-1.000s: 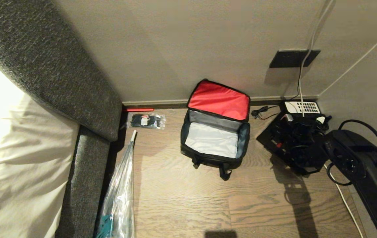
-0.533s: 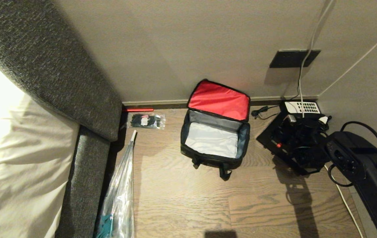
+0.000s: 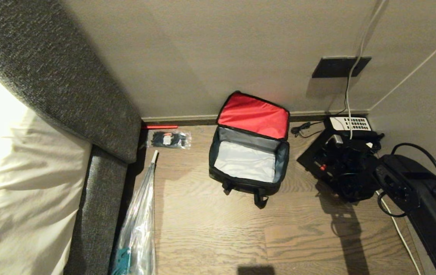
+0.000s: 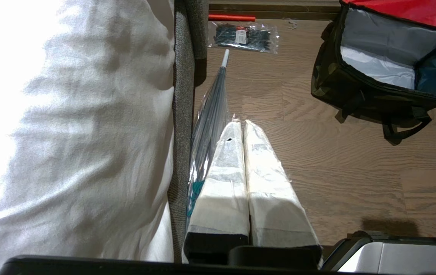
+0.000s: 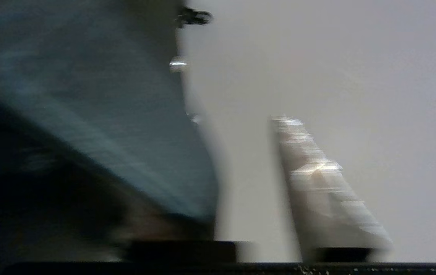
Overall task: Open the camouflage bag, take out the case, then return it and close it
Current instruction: Grip the handle again, then place the black box back
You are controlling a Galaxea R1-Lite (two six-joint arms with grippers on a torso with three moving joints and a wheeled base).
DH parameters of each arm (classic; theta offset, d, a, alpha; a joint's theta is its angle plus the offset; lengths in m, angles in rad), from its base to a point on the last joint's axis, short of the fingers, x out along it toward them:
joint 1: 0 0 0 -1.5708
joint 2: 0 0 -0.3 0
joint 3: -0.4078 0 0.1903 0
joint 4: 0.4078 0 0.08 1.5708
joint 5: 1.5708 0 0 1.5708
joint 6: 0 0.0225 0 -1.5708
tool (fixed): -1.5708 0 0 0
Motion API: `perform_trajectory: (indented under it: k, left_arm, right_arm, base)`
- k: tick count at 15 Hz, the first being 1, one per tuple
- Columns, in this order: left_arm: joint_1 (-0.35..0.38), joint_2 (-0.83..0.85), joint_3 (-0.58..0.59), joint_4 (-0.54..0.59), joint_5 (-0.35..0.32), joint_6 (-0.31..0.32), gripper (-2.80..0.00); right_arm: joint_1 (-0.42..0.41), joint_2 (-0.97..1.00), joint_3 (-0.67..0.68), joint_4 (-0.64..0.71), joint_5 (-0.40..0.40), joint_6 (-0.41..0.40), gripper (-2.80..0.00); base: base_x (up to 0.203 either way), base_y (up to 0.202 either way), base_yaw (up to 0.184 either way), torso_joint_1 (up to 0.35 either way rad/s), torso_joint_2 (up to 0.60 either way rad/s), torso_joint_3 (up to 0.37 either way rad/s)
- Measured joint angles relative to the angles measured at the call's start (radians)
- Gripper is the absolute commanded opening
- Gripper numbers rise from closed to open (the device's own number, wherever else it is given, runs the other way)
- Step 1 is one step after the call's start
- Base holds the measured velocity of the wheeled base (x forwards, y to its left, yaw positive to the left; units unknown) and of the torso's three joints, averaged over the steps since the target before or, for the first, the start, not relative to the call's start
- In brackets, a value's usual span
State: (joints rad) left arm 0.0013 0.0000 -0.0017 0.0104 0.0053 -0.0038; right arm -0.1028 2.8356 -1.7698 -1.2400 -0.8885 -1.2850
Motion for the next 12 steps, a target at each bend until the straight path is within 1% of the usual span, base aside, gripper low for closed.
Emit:
perform_trajectory:
  k: [6,9,12]
  left_arm:
    - [0.000,0.000,0.000,0.001,0.000,0.000,-2.80]
    - [0.000,0.000,0.000,0.000,0.000,0.000,-2.80]
    - [0.000,0.000,0.000,0.000,0.000,0.000,-2.80]
  right_arm:
    - [0.000,-0.025,0.016,-0.039,0.000,-0.005,-2.80]
    - [0.000,-0.115,0.092,-0.039,0.003,0.002,-2.80]
    - [-0.001,-0.255,0.198,-0.035,0.014,0.000,-2.80]
  base:
    - [0.000,0.000,0.000,0.000,0.00,0.000]
    - [0.000,0.000,0.000,0.000,0.00,0.000]
    - [0.000,0.000,0.000,0.000,0.00,0.000]
